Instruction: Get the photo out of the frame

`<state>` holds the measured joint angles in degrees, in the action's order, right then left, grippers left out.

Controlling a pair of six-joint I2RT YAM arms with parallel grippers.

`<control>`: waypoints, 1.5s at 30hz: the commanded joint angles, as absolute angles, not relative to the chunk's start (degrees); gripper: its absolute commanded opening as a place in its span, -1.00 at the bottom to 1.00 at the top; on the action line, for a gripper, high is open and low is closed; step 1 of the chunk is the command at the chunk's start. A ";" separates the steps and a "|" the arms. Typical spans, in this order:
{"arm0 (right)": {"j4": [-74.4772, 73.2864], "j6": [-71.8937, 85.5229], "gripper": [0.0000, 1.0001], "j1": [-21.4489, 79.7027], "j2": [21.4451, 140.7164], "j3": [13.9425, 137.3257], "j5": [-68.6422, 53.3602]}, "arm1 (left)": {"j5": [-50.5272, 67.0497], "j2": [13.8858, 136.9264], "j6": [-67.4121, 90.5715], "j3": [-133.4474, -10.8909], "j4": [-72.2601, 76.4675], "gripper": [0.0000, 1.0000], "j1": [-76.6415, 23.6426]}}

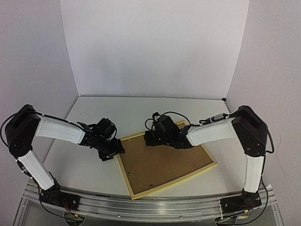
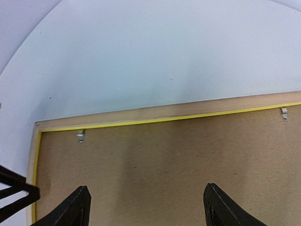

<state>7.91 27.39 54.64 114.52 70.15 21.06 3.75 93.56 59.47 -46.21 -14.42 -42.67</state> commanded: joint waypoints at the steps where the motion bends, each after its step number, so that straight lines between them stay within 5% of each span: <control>1: 0.87 29.57 0.64 53.57 107.50 67.15 22.09 | -2.89 89.80 52.92 -51.14 -28.24 0.77 -42.80; 4: -7.66 33.98 0.73 53.23 102.12 65.17 25.65 | -5.27 90.11 44.19 -57.08 -27.80 0.99 -42.65; 12: -34.58 56.12 0.79 52.99 82.76 55.29 25.77 | 12.48 108.37 23.86 -74.59 -18.58 0.99 -36.09; 19: -39.27 74.98 0.81 52.90 68.97 41.45 13.43 | 20.11 120.11 7.55 -88.18 -21.67 0.97 -35.99; 31: -37.57 79.49 0.74 52.90 78.04 42.03 21.35 | 25.42 127.97 3.53 -90.67 -24.22 0.36 -36.12; 45: -28.53 80.82 0.14 50.87 87.80 41.22 19.14 | 19.66 124.56 6.40 -82.61 -20.76 -0.16 -36.38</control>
<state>-32.04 76.29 51.62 87.32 42.87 19.37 21.14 125.36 4.73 -85.45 -16.95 -35.83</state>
